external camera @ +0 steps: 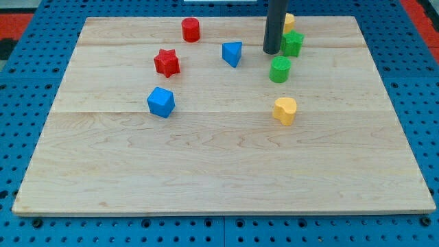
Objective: Place the green circle to the top right of the yellow heart
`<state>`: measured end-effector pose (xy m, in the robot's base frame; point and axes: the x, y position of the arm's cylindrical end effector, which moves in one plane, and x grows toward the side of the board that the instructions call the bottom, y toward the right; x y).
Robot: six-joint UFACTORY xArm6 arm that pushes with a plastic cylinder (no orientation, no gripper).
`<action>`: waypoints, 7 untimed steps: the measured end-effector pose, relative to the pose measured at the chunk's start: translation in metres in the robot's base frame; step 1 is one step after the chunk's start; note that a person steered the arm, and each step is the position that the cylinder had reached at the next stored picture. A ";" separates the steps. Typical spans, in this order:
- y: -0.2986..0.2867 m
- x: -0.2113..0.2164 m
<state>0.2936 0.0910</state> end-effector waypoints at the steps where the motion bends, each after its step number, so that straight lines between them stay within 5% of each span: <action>1: -0.010 0.014; 3: 0.013 0.054; 5: 0.035 0.029; 7: 0.045 0.056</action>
<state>0.3496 0.1357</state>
